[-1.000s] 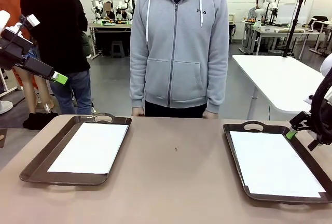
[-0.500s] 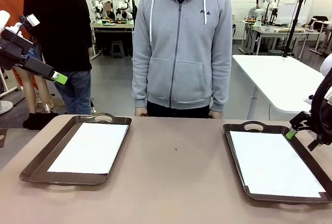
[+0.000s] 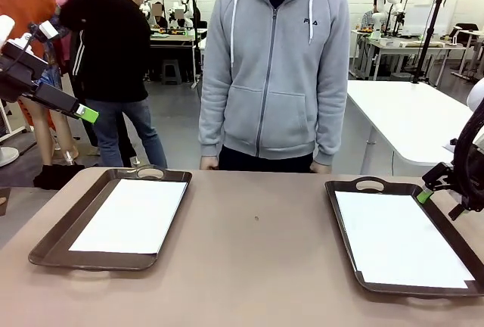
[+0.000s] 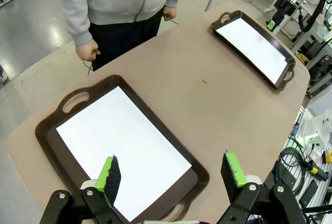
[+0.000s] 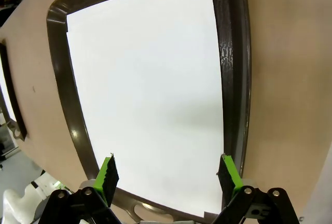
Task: Sort the A4 documents.
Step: Place the A4 Paper in the designated Handle tray.
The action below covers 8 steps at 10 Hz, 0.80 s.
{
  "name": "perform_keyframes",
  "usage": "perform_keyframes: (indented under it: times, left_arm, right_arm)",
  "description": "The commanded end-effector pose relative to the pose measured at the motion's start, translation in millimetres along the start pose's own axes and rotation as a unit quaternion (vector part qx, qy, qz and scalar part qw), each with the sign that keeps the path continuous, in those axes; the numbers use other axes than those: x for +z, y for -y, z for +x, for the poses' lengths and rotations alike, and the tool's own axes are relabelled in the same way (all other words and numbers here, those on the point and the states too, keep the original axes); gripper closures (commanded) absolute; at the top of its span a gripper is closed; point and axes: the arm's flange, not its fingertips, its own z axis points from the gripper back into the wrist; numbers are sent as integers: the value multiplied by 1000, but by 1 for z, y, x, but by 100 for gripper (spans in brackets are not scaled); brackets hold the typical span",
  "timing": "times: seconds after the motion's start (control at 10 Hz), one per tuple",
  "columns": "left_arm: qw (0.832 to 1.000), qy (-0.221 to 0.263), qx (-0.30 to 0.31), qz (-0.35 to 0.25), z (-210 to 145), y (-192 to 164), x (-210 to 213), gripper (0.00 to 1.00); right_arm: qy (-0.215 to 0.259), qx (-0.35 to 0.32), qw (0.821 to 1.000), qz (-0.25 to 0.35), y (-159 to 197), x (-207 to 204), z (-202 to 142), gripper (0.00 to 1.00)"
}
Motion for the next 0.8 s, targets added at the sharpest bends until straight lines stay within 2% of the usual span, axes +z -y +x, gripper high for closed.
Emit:
perform_keyframes:
  times: [0.0, 0.7]
  left_arm:
    - [1000, -2, -1, 2, 0, 1, 0, 0]
    - [1000, -2, -1, 2, 0, 1, 0, 0]
  right_arm:
    - [-1, 1, 1000, -2, 1, 0, 0, 0]
    - [-1, 1, 1000, -2, 1, 0, 0, 0]
